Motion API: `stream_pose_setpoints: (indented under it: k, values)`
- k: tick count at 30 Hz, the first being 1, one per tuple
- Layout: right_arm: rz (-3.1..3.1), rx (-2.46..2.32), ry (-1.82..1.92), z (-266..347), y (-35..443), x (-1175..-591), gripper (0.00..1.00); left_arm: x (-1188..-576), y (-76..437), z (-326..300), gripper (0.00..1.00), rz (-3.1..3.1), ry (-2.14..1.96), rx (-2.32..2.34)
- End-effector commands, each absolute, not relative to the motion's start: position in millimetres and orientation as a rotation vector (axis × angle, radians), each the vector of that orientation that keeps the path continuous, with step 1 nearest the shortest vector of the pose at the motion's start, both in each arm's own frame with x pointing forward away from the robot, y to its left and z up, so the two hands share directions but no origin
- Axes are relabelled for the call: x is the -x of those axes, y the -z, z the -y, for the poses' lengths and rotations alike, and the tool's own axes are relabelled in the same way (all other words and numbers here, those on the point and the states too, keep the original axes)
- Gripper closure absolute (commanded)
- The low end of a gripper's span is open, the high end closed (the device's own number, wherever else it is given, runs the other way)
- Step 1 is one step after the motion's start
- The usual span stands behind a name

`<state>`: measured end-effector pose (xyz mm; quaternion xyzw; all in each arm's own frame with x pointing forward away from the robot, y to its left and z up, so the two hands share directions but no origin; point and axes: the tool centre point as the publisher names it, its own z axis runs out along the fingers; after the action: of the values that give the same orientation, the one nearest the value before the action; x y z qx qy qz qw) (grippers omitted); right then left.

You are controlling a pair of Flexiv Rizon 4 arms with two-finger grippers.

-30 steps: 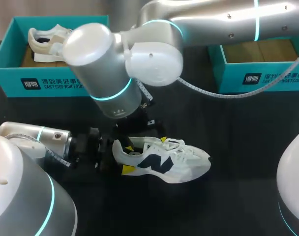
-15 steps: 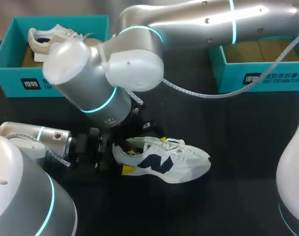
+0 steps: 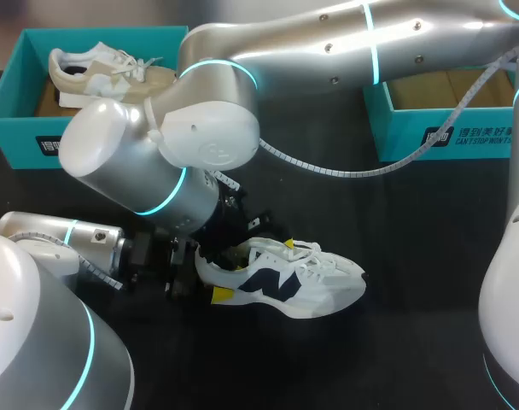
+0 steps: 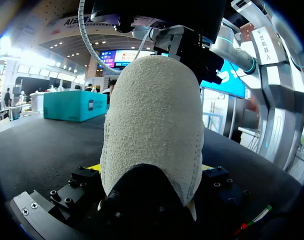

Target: Take the shoe out of the shoebox, open the shoe tongue, remove and reinsert the insole, then place the shoe into the shoebox

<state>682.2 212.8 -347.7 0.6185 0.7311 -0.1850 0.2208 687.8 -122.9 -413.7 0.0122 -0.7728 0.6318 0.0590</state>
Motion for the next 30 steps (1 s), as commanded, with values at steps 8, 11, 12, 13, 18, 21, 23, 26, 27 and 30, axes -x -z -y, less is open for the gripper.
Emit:
stream_pose_setpoints:
  k: [8, 11, 12, 13, 18, 21, 23, 26, 27, 30]
  values:
    - [-1.369, -2.163, 0.328, -195, 336, -680, 0.0, -689, 414, 123, 1.0, 2.343, -1.911, -0.038]
    - [-1.36, -2.18, 0.318, -189, 325, -678, 0.0, -689, 414, 123, 1.0, 2.343, -1.911, -0.038]
    - [-1.354, -2.189, 0.319, -187, 321, -677, 0.0, -689, 414, 123, 1.0, 2.343, -1.911, -0.038]
    - [-1.352, -2.196, 0.315, -184, 317, -676, 0.0, -689, 414, 123, 1.0, 2.343, -1.911, -0.038]
    - [-1.356, -2.23, 0.303, -175, 308, -675, 0.0, -689, 414, 123, 1.0, 2.343, -1.911, -0.038]
    - [-1.366, -2.249, 0.293, -173, 303, -675, 0.0, -689, 414, 123, 1.0, 2.343, -1.911, -0.038]
    - [-1.379, -2.263, 0.288, -173, 304, -678, 0.0, -689, 414, 123, 1.0, 2.343, -1.911, -0.038]
    - [-1.404, -2.281, 0.272, -176, 312, -682, 0.0, -689, 414, 123, 1.0, 2.343, -1.911, -0.038]
    - [-1.411, -2.289, 0.264, -177, 315, -682, 0.0, -689, 414, 123, 1.0, 2.343, -1.911, -0.038]
    - [-1.422, -2.311, 0.245, -180, 324, -683, 0.0, -689, 414, 123, 1.0, 2.343, -1.911, -0.038]
